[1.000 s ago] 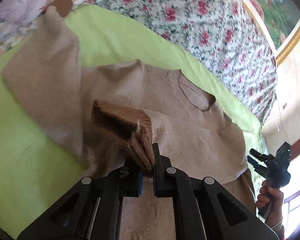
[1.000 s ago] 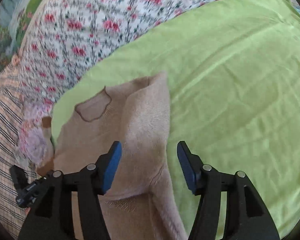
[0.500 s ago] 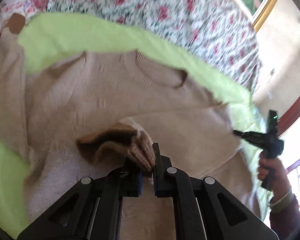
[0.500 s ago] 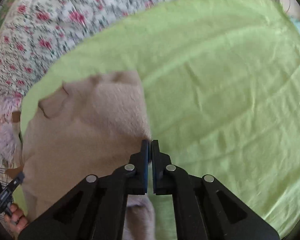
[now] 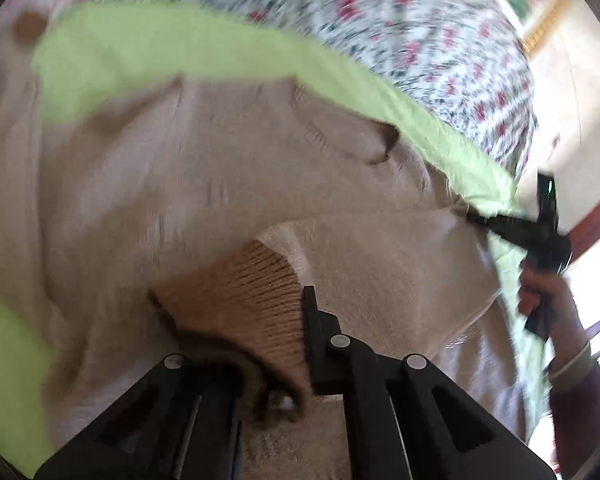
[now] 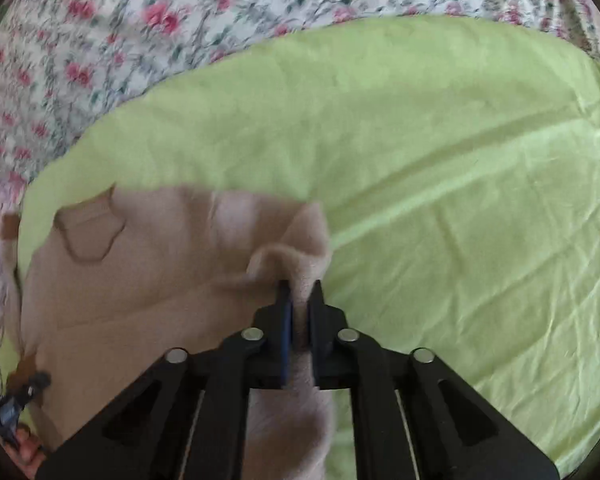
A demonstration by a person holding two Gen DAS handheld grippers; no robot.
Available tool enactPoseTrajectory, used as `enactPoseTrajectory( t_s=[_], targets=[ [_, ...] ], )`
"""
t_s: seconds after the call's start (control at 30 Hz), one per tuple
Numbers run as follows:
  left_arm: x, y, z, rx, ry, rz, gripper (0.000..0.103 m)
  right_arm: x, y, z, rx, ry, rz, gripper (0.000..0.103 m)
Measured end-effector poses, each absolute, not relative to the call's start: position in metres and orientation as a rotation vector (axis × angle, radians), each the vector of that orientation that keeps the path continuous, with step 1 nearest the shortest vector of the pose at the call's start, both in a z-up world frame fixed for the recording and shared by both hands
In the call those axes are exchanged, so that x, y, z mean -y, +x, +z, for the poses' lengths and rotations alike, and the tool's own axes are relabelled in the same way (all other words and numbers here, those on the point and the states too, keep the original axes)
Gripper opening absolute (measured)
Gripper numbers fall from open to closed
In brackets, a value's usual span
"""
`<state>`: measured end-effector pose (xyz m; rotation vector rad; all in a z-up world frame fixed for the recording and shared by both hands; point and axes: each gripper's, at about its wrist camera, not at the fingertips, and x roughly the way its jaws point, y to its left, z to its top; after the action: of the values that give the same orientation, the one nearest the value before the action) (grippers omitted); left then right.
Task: Fold small clothes
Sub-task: 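Fold the sleeve across the sweater body with the right gripper while the left gripper grasps the other cuff, then lift the other brown cuff with the left gripper and lay it across the body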
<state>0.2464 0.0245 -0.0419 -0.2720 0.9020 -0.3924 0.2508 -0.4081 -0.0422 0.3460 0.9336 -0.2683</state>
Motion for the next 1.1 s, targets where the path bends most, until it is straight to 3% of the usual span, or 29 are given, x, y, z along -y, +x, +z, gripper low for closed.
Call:
enactPoseTrajectory(
  t_s=[0.2, 0.33, 0.5, 0.7, 0.73, 0.8, 0.83, 0.87, 0.93, 1.07, 1.1],
  targets=[
    [-0.033, 0.258, -0.049, -0.929, -0.209, -0.3, 0.004, 0.436, 0.229, -0.033, -0.892, 0.492, -0.345, 0.006],
    [-0.033, 0.253, -0.047, -0.91, -0.208, -0.317, 0.004, 0.386, 0.201, -0.005, -0.858, 0.435, -0.176, 0.006],
    [-0.029, 0.249, -0.049, -0.92, -0.175, -0.302, 0.005, 0.341, 0.183, -0.028, -1.007, 0.341, -0.117, 0.007],
    [-0.05, 0.233, -0.043, -0.925, -0.227, -0.293, 0.017, 0.36, 0.164, -0.024, -0.954, 0.461, -0.168, 0.007],
    [-0.056, 0.226, -0.039, -0.912, -0.235, -0.284, 0.017, 0.356, 0.161, -0.018, -0.939, 0.461, -0.163, 0.009],
    [-0.068, 0.216, -0.03, -0.887, -0.25, -0.275, 0.02, 0.347, 0.15, -0.006, -0.908, 0.484, -0.107, 0.032],
    [-0.076, 0.212, -0.024, -0.873, -0.257, -0.261, 0.027, 0.339, 0.145, -0.001, -0.894, 0.489, -0.08, 0.059],
    [-0.086, 0.209, -0.018, -0.861, -0.261, -0.233, 0.032, 0.332, 0.141, 0.002, -0.875, 0.485, -0.059, 0.069],
    [-0.103, 0.208, -0.009, -0.84, -0.268, -0.171, 0.05, 0.312, 0.133, 0.007, -0.851, 0.463, -0.009, 0.069],
    [-0.145, 0.232, 0.007, -0.826, -0.303, -0.074, 0.052, 0.286, 0.127, 0.004, -0.85, 0.514, 0.071, 0.069],
    [-0.157, 0.246, 0.011, -0.829, -0.301, -0.037, 0.06, 0.281, 0.125, 0.003, -0.854, 0.521, 0.084, 0.069]
  ],
)
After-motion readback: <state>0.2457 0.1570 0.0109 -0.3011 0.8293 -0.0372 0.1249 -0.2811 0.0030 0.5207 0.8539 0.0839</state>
